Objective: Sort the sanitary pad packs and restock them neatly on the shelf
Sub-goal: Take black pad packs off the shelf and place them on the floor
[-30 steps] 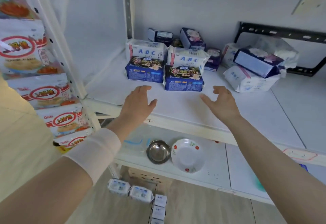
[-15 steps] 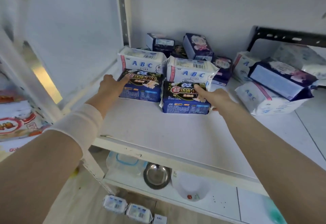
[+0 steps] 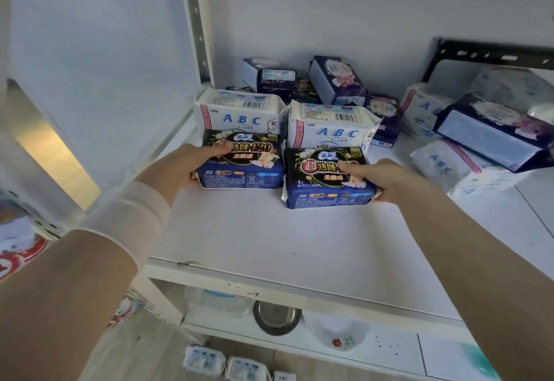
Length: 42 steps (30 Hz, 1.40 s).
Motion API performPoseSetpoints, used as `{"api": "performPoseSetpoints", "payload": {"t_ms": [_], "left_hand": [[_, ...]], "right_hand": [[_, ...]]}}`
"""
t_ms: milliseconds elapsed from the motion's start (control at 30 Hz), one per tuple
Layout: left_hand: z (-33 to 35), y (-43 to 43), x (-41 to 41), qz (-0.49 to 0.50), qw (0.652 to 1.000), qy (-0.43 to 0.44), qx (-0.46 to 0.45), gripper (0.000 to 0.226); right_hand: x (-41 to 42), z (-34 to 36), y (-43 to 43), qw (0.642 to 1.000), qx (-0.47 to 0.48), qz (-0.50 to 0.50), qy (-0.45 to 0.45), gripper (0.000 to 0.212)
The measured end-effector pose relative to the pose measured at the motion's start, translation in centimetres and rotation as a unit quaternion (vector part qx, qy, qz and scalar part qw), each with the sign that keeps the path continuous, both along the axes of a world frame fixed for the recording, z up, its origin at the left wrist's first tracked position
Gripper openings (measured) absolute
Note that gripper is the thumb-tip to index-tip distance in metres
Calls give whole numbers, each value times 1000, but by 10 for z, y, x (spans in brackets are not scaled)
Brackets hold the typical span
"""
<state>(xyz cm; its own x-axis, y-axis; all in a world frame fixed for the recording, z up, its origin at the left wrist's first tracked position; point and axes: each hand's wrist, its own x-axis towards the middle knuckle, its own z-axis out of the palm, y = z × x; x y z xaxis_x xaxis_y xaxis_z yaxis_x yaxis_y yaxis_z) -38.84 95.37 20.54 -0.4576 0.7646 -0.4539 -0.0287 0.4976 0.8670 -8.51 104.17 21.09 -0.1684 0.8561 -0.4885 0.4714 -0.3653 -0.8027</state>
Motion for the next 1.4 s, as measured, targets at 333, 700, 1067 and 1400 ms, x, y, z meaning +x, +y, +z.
{"api": "performPoseSetpoints", "payload": {"t_ms": [333, 700, 1067, 1400], "left_hand": [[1, -29, -1, -45, 987, -128, 89, 45], [11, -82, 55, -56, 984, -54, 158, 11], [17, -170, 202, -63, 971, -38, 228, 5], [-18, -227, 278, -105, 973, -3, 204, 31]], "right_hand": [[21, 9, -37, 984, -44, -6, 173, 36], [75, 24, -127, 971, 10, 48, 235, 18], [180, 3, -207, 959, -18, 109, 263, 79], [253, -38, -302, 957, -46, 84, 273, 83]]}}
